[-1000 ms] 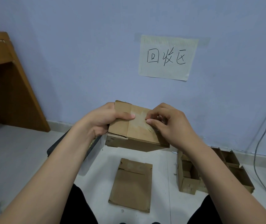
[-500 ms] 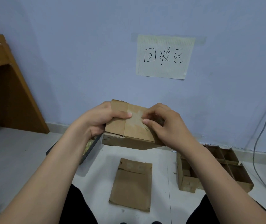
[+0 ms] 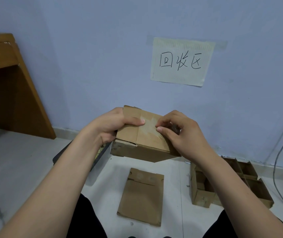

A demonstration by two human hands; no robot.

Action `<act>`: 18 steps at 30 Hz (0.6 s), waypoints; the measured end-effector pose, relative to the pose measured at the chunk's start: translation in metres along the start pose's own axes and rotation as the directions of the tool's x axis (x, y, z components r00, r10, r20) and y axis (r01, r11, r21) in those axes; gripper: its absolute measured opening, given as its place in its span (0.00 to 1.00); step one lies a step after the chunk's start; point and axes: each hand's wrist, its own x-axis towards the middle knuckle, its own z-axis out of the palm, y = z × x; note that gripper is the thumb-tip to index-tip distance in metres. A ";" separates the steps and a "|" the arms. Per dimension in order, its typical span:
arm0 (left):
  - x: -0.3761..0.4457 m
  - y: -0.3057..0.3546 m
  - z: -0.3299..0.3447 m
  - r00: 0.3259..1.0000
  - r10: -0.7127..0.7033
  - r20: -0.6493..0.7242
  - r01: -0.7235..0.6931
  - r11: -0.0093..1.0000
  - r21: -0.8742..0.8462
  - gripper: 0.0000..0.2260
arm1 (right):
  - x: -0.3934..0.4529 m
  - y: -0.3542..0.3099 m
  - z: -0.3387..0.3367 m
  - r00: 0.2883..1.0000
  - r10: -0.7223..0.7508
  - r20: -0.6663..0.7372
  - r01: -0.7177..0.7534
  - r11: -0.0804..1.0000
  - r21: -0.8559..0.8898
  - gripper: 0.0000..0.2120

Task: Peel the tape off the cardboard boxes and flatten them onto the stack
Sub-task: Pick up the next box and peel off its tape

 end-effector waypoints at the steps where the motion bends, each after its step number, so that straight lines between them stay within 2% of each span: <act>1: 0.000 0.000 0.000 1.000 -0.001 0.000 0.001 1.000 0.003 0.07 | 0.000 0.001 0.000 1.000 0.004 0.012 -0.004 1.000 -0.008 0.04; 5: 0.003 -0.003 -0.002 1.000 -0.003 0.010 0.003 1.000 0.031 0.08 | 0.000 0.002 0.000 0.996 0.022 0.086 -0.019 0.999 -0.035 0.05; 9: 0.006 -0.003 -0.004 1.000 -0.013 -0.008 0.014 0.997 0.076 0.08 | -0.001 0.001 -0.001 0.997 0.014 0.079 -0.011 0.999 -0.036 0.04; 14: 0.008 -0.005 -0.008 0.995 -0.096 0.019 0.093 0.987 0.127 0.13 | 0.001 -0.001 0.000 0.980 -0.023 0.199 0.063 0.979 -0.194 0.04; 18: 0.007 -0.006 -0.010 0.993 -0.116 0.023 0.112 0.984 0.140 0.12 | 0.002 -0.005 0.008 0.960 -0.038 0.277 0.124 0.947 -0.297 0.04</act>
